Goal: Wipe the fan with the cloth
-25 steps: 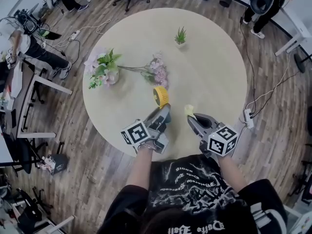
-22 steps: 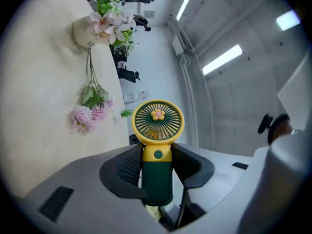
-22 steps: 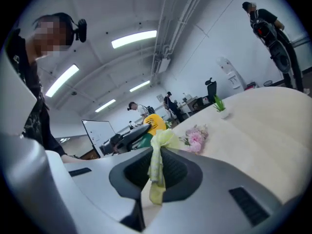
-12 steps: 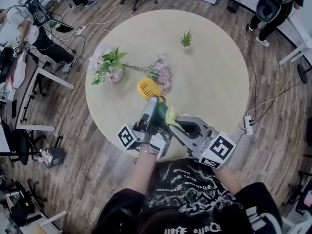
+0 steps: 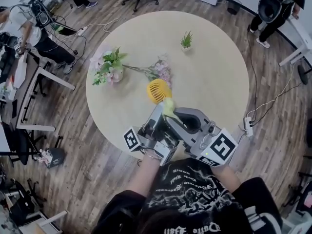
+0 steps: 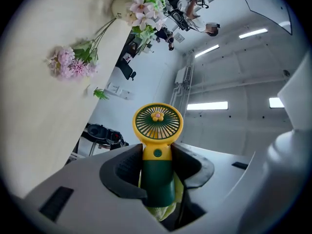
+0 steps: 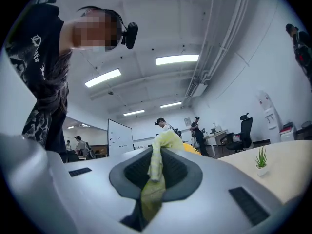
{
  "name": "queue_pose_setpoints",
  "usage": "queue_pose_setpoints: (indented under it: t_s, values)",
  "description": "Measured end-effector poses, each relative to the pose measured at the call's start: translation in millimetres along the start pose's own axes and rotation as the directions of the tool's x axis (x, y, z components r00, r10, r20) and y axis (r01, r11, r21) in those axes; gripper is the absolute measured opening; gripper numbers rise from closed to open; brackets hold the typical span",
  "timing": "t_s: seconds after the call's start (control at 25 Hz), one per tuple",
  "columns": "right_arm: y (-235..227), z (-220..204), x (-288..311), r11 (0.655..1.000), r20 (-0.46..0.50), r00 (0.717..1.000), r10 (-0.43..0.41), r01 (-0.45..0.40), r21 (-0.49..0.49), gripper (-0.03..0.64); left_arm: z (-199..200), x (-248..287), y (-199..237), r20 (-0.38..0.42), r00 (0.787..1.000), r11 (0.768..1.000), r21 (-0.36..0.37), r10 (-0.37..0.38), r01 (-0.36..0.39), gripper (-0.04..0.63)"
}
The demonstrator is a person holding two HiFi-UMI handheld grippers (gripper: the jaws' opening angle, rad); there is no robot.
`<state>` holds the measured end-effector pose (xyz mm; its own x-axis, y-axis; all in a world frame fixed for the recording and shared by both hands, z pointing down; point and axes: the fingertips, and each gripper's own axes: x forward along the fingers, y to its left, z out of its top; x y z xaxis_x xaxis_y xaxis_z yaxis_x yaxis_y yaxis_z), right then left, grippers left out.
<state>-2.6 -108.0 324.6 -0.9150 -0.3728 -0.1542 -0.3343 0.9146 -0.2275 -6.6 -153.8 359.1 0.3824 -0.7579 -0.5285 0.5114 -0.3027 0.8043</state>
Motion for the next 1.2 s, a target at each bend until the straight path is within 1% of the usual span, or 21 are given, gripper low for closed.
queue_pose_setpoints:
  t_s: [0.16, 0.24, 0.32, 0.48, 0.56, 0.68, 0.76, 0.84, 0.88, 0.92, 1.0, 1.04, 1.08, 1.16, 1.2]
  values:
    - [-16, 9, -6, 0.997, 0.056, 0.996, -0.068, 0.066, 0.042, 0.041, -5, 5, -4, 0.001, 0.999, 0.999, -0.038, -0.034, 0.034, 0.198]
    - [-26, 8, -11, 0.993, 0.053, 0.992, -0.114, 0.112, 0.049, 0.041, -8, 5, -9, -0.001, 0.998, 0.997, -0.043, -0.063, 0.063, 0.198]
    - [-30, 8, -17, 0.992, 0.035, 0.991, -0.126, 0.125, 0.032, 0.041, -12, 5, -15, -0.024, 0.997, 0.997, -0.028, -0.078, 0.077, 0.198]
    - [-16, 20, -14, 0.997, 0.022, 0.998, -0.052, 0.053, -0.05, 0.041, -23, 9, -19, -0.092, 0.994, 0.998, -0.002, -0.058, 0.058, 0.198]
    - [-14, 27, -9, 0.998, 0.015, 1.0, -0.019, 0.02, -0.065, 0.041, -26, 11, -20, -0.113, 0.992, 0.998, -0.001, -0.06, 0.06, 0.198]
    - [-13, 36, -5, 0.997, 0.003, 1.0, 0.026, -0.025, -0.073, 0.041, -27, 14, -27, -0.174, 0.983, 0.998, 0.032, -0.054, 0.061, 0.198]
    - [-11, 46, -4, 0.997, 0.037, 0.998, 0.059, -0.057, -0.043, 0.041, -29, 16, -33, -0.216, 0.975, 0.997, 0.058, -0.046, 0.06, 0.198]
    - [-8, 58, 0, 0.993, 0.084, 0.99, 0.114, -0.115, 0.007, 0.041, -35, 18, -35, -0.248, 0.968, 0.997, 0.059, -0.04, 0.057, 0.198]
    - [-5, 61, 2, 0.99, 0.083, 0.986, 0.143, -0.144, 0.004, 0.041, -38, 18, -34, -0.258, 0.965, 0.997, 0.057, -0.037, 0.053, 0.198]
    - [-2, 62, 6, 0.986, 0.059, 0.984, 0.165, -0.164, -0.027, 0.041, -40, 18, -33, -0.262, 0.964, 0.997, 0.057, -0.034, 0.05, 0.198]
    - [1, 60, 12, 0.978, -0.012, 0.984, 0.177, -0.177, -0.113, 0.041, -38, 17, -28, -0.262, 0.965, 0.996, 0.08, -0.009, 0.031, 0.198]
    - [1, 59, 14, 0.973, -0.036, 0.984, 0.176, -0.179, -0.143, 0.041, -38, 16, -25, -0.274, 0.961, 0.994, 0.112, 0.025, 0.007, 0.198]
    - [-1, 60, 16, 0.971, -0.047, 0.983, 0.175, -0.18, -0.157, 0.041, -40, 15, -21, -0.299, 0.951, 0.987, 0.158, 0.072, -0.026, 0.198]
    - [-8, 65, 21, 0.973, -0.05, 0.984, 0.171, -0.177, -0.151, 0.041, -48, 12, -13, -0.36, 0.917, 0.964, 0.255, 0.17, -0.079, 0.198]
    - [-12, 67, 25, 0.974, -0.052, 0.984, 0.168, -0.174, -0.143, 0.041, -52, 11, -11, -0.379, 0.905, 0.955, 0.283, 0.195, -0.088, 0.198]
